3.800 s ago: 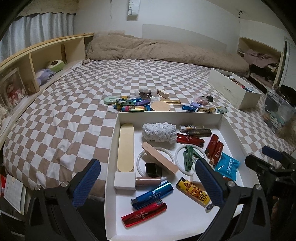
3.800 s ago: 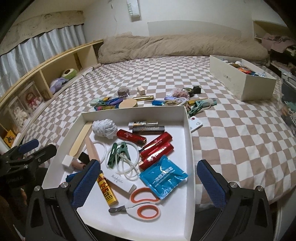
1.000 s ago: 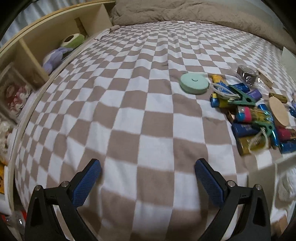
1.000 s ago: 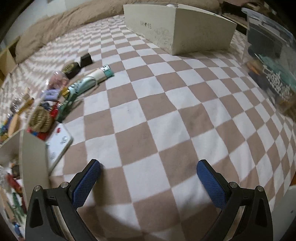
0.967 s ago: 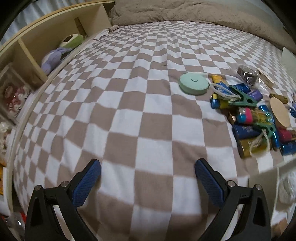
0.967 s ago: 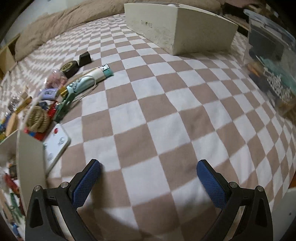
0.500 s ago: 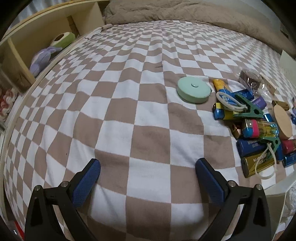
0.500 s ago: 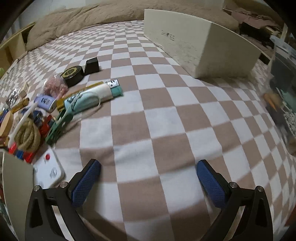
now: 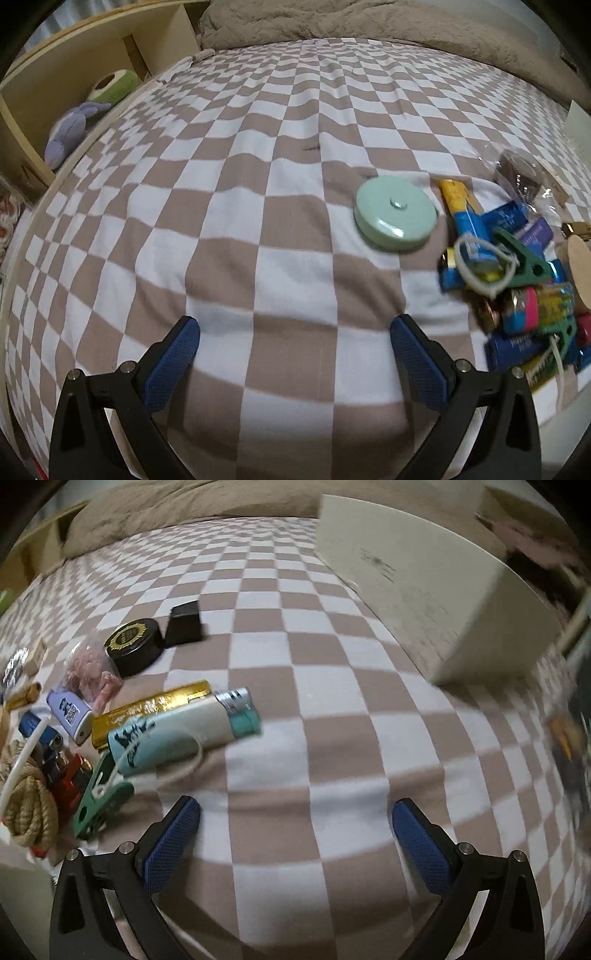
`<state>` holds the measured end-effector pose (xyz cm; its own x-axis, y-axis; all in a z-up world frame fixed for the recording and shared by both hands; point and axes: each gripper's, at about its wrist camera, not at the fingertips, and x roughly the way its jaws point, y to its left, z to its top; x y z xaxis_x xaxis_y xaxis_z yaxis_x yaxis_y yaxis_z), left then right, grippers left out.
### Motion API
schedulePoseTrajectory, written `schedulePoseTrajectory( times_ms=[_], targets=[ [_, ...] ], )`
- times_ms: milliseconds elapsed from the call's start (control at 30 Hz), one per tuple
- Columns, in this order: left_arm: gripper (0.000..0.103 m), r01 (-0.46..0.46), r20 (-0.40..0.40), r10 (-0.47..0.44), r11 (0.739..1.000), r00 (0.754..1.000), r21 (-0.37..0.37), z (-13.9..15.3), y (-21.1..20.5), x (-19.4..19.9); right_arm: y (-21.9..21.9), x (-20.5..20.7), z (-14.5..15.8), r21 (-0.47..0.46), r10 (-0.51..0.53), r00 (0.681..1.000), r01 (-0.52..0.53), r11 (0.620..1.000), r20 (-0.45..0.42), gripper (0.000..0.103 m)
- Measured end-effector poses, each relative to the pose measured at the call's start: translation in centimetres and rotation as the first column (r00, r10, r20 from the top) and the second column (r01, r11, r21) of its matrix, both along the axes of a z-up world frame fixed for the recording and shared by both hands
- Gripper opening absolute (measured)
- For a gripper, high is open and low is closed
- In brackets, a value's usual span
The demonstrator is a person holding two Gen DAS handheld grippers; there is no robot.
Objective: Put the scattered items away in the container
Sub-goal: 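Lower both open tools over the tape measure and light-blue lighter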
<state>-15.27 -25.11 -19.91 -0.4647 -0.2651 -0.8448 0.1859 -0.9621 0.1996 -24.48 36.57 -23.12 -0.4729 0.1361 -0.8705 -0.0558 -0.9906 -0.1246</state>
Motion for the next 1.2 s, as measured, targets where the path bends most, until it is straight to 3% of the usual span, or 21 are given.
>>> schedulePoseTrajectory(
  times_ms=[200, 433, 633, 833, 1033, 1100, 1167, 1200],
  targets=[
    [0.103, 0.004, -0.015, -0.004, 1.0, 1.0, 0.005, -0.1, -0.6, -0.8, -0.2, -0.1, 0.0, -0.001, 0.029, 0.999, -0.029, 1.0, -0.043, 0.103],
    [0.103, 0.01, -0.035, -0.009, 1.0, 0.999, 0.011, 0.1, -1.1, -0.4, -4.0, 0.7, 0.6, 0.13, 0.157, 0.983, -0.144, 0.981, -0.094, 0.103],
    [0.103, 0.013, -0.042, -0.013, 1.0, 0.999, 0.013, 0.1, -1.2, 0.2, -4.6, 0.7, 0.8, 0.042, 0.245, 0.964, -0.242, 0.969, -0.1, 0.103],
    [0.103, 0.014, -0.043, -0.014, 1.0, 0.999, 0.018, 0.2, -1.7, 0.4, -3.8, -1.2, 0.1, -0.063, 0.228, 0.971, -0.233, 0.97, -0.075, 0.103],
    [0.103, 0.019, -0.057, -0.015, 0.998, 0.998, 0.057, 0.2, -2.6, 0.3, -4.4, -1.9, 0.2, -0.05, 0.241, 0.967, -0.246, 0.968, -0.081, 0.103],
    [0.103, 0.02, -0.059, -0.016, 0.998, 0.998, 0.06, 0.3, -2.7, 0.3, -4.5, -1.3, 0.2, -0.052, 0.237, 0.965, -0.244, 0.968, -0.113, 0.099],
    [0.103, 0.021, -0.061, -0.017, 0.998, 0.998, 0.06, 0.3, -2.8, 0.4, -4.6, -0.6, 0.4, -0.055, 0.242, 0.959, -0.253, 0.966, -0.15, 0.083],
    [0.103, 0.025, -0.063, -0.021, 0.998, 0.998, 0.06, 0.4, -2.8, 0.4, -4.8, -0.3, 0.5, -0.049, 0.246, 0.956, -0.257, 0.965, -0.163, 0.083]
  ],
)
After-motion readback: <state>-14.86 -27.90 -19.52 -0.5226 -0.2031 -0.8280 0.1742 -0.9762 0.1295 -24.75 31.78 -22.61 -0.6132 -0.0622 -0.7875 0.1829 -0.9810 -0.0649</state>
